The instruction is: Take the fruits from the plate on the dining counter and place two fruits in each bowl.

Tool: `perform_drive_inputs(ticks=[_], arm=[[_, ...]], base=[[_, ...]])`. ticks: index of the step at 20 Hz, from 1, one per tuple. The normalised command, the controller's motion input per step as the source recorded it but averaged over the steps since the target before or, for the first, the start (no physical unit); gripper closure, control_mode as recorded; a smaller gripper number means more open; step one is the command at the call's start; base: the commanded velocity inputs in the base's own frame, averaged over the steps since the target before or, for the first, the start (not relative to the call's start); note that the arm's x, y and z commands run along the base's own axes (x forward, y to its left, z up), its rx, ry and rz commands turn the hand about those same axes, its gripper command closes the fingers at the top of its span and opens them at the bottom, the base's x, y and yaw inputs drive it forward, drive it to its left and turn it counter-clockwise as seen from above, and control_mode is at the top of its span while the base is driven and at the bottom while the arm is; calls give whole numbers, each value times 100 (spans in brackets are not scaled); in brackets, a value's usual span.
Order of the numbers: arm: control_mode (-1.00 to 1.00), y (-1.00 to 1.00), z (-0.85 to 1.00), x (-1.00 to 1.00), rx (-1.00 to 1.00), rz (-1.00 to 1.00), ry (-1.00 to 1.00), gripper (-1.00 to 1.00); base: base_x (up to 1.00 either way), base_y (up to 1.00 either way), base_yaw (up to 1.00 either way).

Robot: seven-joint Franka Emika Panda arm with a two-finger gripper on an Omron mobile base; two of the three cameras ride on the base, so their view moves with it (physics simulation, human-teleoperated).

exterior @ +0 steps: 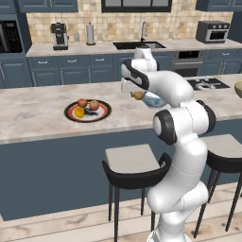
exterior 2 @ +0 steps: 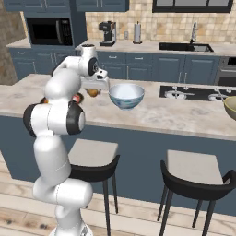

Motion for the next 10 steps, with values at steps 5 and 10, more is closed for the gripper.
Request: perform_drive_inputs(ticks=[5,10], arm=[[-100,-66,6,13,0,-9,4,100],[-100,-53,7,36,0,-5,2,100]], base=[[0,0,0],[0,0,0]])
